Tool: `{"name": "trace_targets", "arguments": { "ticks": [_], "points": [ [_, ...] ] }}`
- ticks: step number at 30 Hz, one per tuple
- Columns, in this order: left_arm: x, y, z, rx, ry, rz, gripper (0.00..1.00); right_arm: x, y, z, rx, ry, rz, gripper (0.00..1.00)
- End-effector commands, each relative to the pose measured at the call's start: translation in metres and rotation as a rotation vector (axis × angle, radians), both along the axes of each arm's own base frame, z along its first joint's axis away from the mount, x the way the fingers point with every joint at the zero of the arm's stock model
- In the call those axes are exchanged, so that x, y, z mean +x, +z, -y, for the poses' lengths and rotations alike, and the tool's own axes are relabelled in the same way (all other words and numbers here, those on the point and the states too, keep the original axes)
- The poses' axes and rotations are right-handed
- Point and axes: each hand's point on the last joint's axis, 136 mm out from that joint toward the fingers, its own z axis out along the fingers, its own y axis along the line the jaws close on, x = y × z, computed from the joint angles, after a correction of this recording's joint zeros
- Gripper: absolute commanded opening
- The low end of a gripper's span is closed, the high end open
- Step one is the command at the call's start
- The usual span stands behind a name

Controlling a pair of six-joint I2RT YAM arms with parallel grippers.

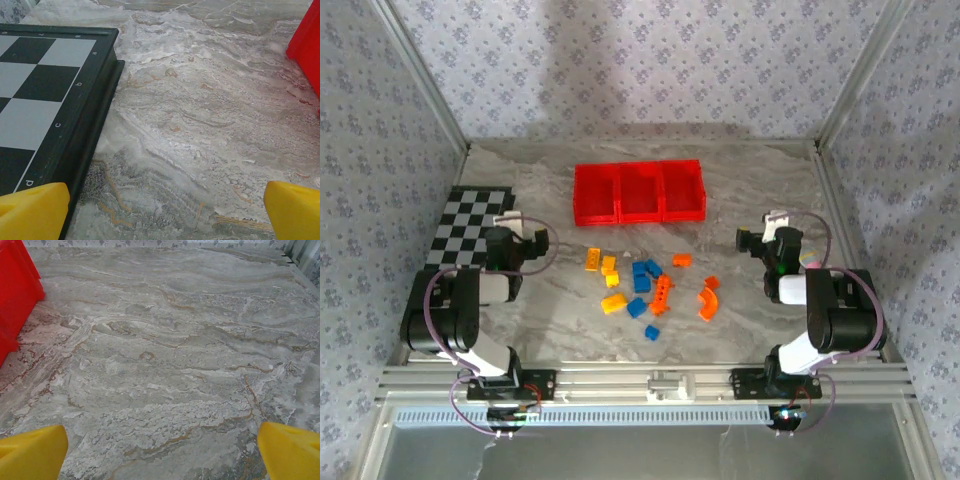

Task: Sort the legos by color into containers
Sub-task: Pick up the lego from the center of the table.

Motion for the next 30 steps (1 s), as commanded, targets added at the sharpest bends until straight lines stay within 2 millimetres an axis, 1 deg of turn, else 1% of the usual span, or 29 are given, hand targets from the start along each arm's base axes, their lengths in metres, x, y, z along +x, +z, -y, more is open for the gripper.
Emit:
{"name": "trace_targets", "arguments": {
  "ticks": [1,16,24,26,27,29,30],
  "points": [
    [0.011,0.016,-0.004,0.015,0.006,0.058,1.0,0.007,0.006,0.0,-0.004,-0.008,0.018,1.0],
    [0.011,0.015,-0.001,0.017,-0.007,0.059,1.0,0.006,0.007,0.004,0.03,-0.002,0.023,1.0],
    [0.011,0.015,-0.004,-0.002,-0.008,0.057,1.0,0.007,0.007,0.005,0.007,-0.027,0.022,1.0],
    [0.011,0.018,-0.002,0.011,-0.005,0.068,1.0,0.002,0.02,0.023,-0.047,-0.173,0.065,0.99],
    [0.01,0.025,0.0,0.035,-0.005,0.074,1.0,-0.004,0.027,0.028,-0.066,-0.217,0.071,1.0],
    [0.004,0.045,0.003,0.093,0.021,0.077,1.0,-0.015,0.055,0.033,-0.088,-0.286,0.085,0.99],
    [0.0,0.057,0.006,0.117,0.036,0.085,1.0,-0.023,0.061,0.037,0.002,-0.346,0.057,1.0]
  ]
}}
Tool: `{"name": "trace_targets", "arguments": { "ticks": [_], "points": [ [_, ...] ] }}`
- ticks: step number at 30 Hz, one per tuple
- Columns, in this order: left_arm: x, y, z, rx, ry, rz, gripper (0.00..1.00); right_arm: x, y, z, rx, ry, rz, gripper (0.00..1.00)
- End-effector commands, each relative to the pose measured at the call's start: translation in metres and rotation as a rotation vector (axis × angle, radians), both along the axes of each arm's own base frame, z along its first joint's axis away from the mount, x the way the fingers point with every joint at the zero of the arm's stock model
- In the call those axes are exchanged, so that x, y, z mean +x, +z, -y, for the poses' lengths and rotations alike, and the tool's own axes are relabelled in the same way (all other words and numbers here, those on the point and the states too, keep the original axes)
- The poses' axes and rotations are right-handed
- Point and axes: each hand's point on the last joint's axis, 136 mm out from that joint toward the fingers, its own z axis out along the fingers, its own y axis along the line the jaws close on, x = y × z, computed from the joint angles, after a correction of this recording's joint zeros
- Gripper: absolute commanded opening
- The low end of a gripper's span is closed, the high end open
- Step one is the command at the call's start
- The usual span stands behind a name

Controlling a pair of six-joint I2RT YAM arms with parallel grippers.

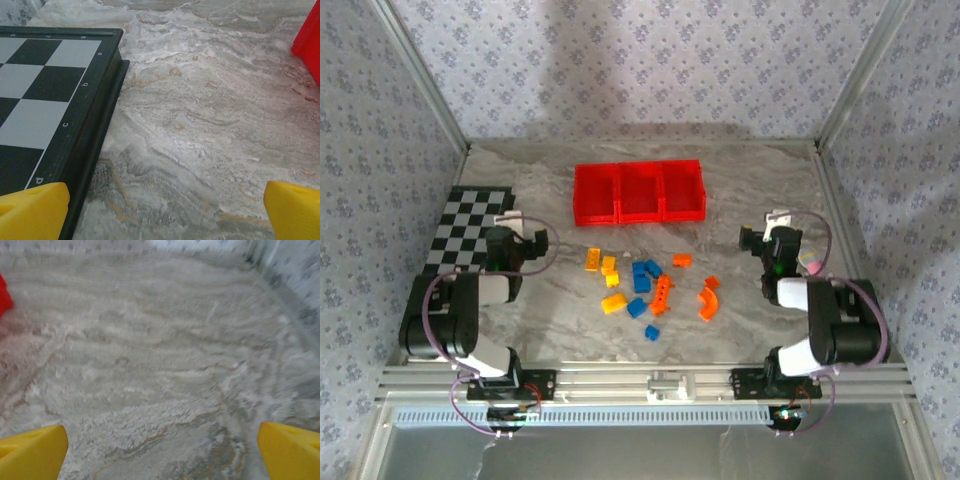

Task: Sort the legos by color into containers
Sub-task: Pick up the lego from the center of the table.

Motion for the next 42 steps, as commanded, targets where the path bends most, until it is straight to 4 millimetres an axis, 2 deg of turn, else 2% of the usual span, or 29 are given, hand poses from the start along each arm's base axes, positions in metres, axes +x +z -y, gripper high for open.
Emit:
{"name": "trace_targets", "arguments": {
  "ticks": [1,3,8,11,14,18,22,26,31,34,36,42],
  "points": [
    [-0.001,0.059,0.003,0.074,0.058,0.096,1.0,-0.02,0.049,0.03,0.159,-0.256,0.048,1.0],
    [-0.011,0.075,0.011,-0.001,0.054,0.116,1.0,-0.026,0.064,0.028,0.315,-0.238,0.051,1.0],
    [-0.037,0.102,0.026,-0.179,0.053,0.069,1.0,-0.034,0.085,0.002,0.587,-0.117,-0.044,1.0],
    [-0.052,0.112,0.045,-0.223,-0.02,0.008,1.0,-0.036,0.086,-0.029,0.698,-0.02,-0.185,1.0],
    [-0.067,0.119,0.063,-0.236,-0.071,-0.026,1.0,-0.04,0.081,-0.06,0.726,0.044,-0.354,1.0],
    [-0.082,0.115,0.082,-0.345,-0.081,-0.067,1.0,-0.057,0.069,-0.108,0.581,0.144,-0.596,1.0],
    [-0.095,0.096,0.101,-0.418,-0.12,-0.137,1.0,-0.066,0.061,-0.146,0.407,0.214,-0.685,1.0],
    [-0.108,0.087,0.106,-0.381,-0.139,-0.212,1.0,-0.072,0.041,-0.16,0.254,0.231,-0.776,0.98],
    [-0.125,0.09,0.113,-0.352,-0.185,-0.259,1.0,-0.073,0.006,-0.178,0.18,0.296,-0.886,0.94],
    [-0.132,0.093,0.112,-0.348,-0.194,-0.263,1.0,-0.073,-0.01,-0.185,0.174,0.295,-0.945,0.88],
    [-0.135,0.094,0.11,-0.347,-0.19,-0.266,1.0,-0.063,-0.005,-0.194,0.169,0.312,-0.922,0.87],
    [-0.137,0.096,0.113,-0.366,-0.204,-0.27,1.0,-0.052,-0.01,-0.204,0.17,0.254,-0.939,0.9]
  ]
}}
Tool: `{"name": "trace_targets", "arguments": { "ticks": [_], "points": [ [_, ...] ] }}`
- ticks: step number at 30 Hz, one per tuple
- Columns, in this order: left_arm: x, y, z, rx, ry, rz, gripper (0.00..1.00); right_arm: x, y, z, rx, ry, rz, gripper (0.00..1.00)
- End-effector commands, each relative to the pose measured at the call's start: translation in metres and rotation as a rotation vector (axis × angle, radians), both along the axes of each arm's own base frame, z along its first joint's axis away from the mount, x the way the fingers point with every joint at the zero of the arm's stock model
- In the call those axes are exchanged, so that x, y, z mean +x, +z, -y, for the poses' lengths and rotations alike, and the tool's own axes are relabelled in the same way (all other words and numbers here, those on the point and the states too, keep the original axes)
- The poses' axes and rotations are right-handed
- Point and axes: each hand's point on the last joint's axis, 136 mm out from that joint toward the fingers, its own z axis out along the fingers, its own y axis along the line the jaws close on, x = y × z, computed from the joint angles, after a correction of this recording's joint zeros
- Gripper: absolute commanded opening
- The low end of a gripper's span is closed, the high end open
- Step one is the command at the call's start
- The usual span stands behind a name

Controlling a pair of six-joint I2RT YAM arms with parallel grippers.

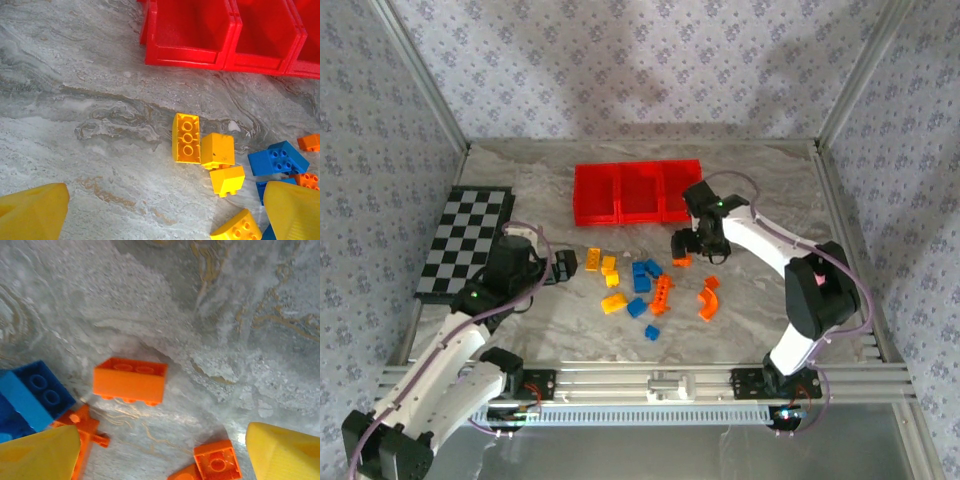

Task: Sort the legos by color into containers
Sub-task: Pick up the lego from the center of the table.

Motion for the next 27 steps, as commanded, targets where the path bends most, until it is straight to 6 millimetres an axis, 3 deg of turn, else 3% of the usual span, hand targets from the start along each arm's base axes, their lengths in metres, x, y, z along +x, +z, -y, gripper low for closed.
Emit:
{"name": "trace_targets", "arguments": {
  "ticks": [1,4,17,27],
  "points": [
    [-0.004,0.01,0.003,-0.021,-0.014,-0.001,1.0,0.006,-0.001,-0.004,-0.037,-0.045,-0.013,0.91],
    [-0.005,0.009,0.003,-0.019,-0.014,-0.004,1.0,0.011,-0.006,-0.013,-0.059,-0.065,-0.018,0.93],
    [-0.007,0.009,-0.006,0.004,0.018,0.014,1.0,0.012,-0.035,-0.019,-0.117,-0.133,-0.085,0.93],
    [-0.009,0.012,-0.009,0.0,0.026,0.031,1.0,0.014,-0.052,-0.021,-0.107,-0.144,-0.111,0.87]
  ]
}}
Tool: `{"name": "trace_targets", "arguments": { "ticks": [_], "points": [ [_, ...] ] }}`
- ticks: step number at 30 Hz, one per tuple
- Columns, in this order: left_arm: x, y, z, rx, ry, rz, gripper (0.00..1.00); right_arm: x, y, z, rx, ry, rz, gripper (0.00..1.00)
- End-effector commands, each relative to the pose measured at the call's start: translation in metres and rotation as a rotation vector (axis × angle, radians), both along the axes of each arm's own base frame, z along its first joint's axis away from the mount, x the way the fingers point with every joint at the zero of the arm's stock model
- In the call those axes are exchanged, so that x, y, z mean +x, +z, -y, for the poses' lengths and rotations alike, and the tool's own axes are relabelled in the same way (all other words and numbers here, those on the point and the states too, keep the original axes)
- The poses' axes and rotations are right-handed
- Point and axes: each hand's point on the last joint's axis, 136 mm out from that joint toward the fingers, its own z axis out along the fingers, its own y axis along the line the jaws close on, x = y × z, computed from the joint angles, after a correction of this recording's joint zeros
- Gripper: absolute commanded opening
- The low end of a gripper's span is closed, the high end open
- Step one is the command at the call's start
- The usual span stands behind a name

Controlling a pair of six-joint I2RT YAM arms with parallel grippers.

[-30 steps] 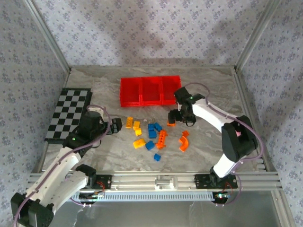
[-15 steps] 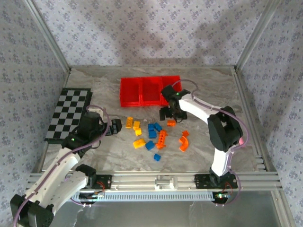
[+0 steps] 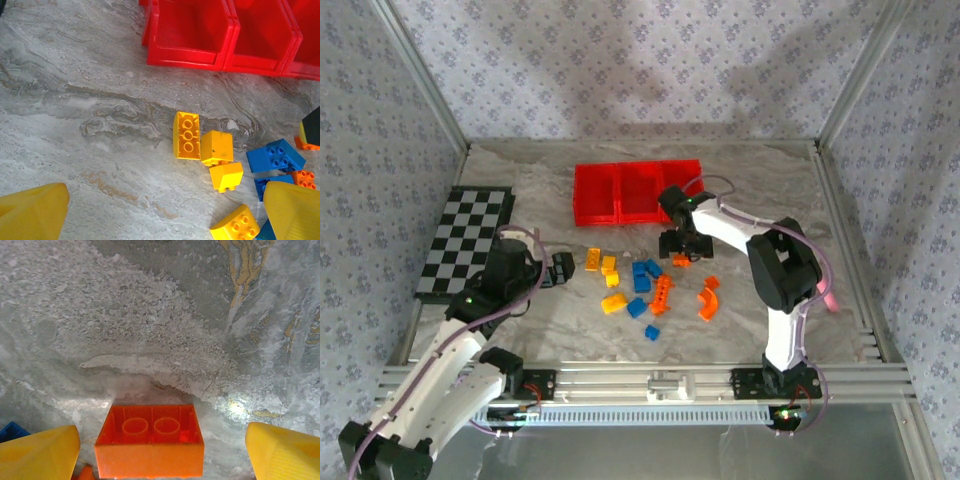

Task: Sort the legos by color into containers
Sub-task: Pick up the lego from the center of the table.

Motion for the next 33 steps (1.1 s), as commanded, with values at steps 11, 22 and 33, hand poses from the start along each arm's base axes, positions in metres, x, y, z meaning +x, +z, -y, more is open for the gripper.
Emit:
{"name": "trace_targets", "arguments": {
  "ticks": [11,22,33],
  "points": [
    [-0.004,0.005,-0.004,-0.004,0.022,0.009,1.0,0.001,-0.011,0.004,-0.024,-0.03,-0.01,0.61],
    [-0.006,0.007,-0.006,-0.012,0.028,0.02,1.0,-0.003,-0.012,0.011,-0.042,-0.024,-0.012,0.51],
    [-0.008,0.008,-0.007,-0.02,0.033,0.027,1.0,0.032,0.086,0.011,-0.004,0.036,0.204,0.49]
  ]
}}
